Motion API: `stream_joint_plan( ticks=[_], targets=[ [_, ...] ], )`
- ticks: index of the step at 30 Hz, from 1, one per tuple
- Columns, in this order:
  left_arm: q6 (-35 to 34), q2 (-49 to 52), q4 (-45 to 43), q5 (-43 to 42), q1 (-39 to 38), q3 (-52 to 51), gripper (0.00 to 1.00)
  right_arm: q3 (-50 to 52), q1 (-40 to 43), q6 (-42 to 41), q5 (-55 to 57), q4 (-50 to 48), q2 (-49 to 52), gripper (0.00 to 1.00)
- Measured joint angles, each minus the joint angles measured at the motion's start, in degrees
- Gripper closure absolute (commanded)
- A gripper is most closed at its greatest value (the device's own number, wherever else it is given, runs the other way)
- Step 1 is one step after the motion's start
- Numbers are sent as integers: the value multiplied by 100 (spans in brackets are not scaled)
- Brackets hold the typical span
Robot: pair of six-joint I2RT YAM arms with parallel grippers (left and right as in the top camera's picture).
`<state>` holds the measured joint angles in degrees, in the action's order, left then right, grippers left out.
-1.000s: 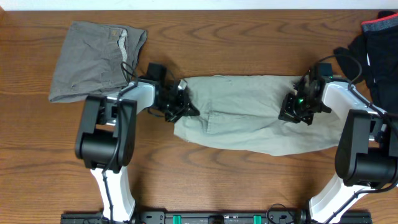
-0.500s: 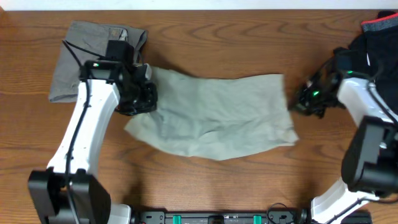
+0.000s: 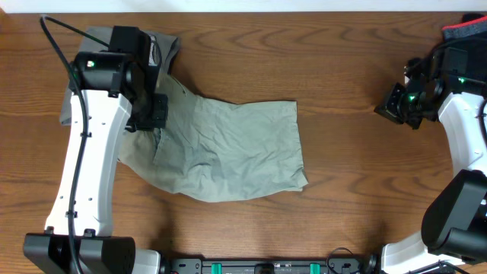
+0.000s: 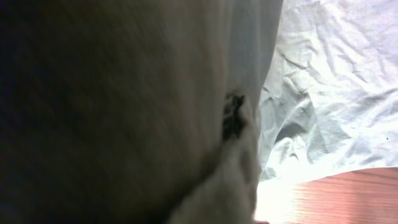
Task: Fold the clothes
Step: 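Fold the left end over toward the right with the left gripper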
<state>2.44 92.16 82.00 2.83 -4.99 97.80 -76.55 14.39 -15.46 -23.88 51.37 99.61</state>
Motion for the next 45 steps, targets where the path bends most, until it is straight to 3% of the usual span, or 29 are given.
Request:
stream_joint_plan(
  ticks=[10,18,26,34,40,42,45],
  targets=[
    [-280,551,-52,199,-820,42,93,0,0,22,37,13,0,99],
    [-855,1486,-549,-409,-1836,42,93,0,0,59,203,81,0,99],
    [-1163,1613,-1565,-920,-2555,42,89,2,0,114,284,98,0,99],
    [-1169,1860,-1641,-1043,-3010,42,86,0,0,190,291,151,0,99],
    [-1204,1950,-1738,-1064,-3383,42,72,0,0,210,291,151,0,99],
    [-1191,1950,-1810,-1106,-3486,42,60,0,0,212,291,151,0,99],
    [-1261,1950,-1858,-1147,-3576,42,55,0,0,212,291,151,0,99]
  ],
)
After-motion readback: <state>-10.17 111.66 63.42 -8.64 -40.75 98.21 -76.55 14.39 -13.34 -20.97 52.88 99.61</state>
